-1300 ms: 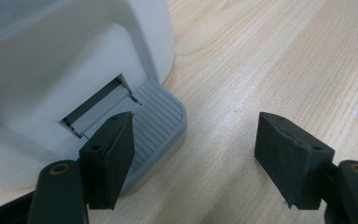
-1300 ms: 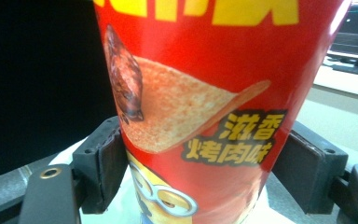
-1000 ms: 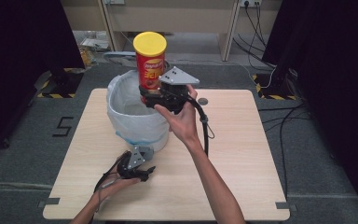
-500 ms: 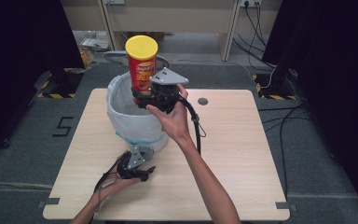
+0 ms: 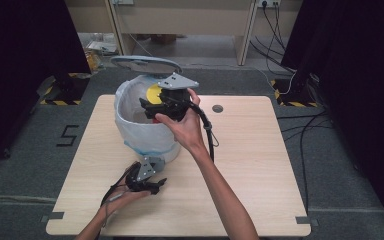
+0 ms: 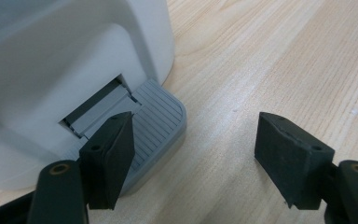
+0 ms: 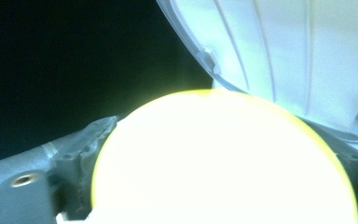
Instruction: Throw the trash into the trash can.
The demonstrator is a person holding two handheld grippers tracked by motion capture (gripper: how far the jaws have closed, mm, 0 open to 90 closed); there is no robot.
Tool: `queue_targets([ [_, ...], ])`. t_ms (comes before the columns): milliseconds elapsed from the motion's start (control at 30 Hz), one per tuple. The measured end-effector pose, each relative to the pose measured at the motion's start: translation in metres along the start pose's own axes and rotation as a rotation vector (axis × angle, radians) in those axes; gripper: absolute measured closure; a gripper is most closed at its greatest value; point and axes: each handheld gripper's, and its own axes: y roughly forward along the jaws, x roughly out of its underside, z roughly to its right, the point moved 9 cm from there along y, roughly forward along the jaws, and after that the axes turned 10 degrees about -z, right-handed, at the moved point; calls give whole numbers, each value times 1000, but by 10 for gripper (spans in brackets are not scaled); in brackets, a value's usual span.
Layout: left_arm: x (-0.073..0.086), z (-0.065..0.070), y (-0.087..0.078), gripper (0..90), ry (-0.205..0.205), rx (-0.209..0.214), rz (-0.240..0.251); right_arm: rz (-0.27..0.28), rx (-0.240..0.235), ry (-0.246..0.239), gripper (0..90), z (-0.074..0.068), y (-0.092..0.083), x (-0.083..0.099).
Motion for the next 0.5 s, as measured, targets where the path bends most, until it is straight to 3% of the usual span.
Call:
queue_targets([
  [233, 0, 0, 0, 281, 0, -1, 0, 34, -11, -3, 183, 0, -7, -6],
  [500, 0, 0, 0, 281, 1, 0, 0, 19, 4, -8, 183, 5, -15, -1],
])
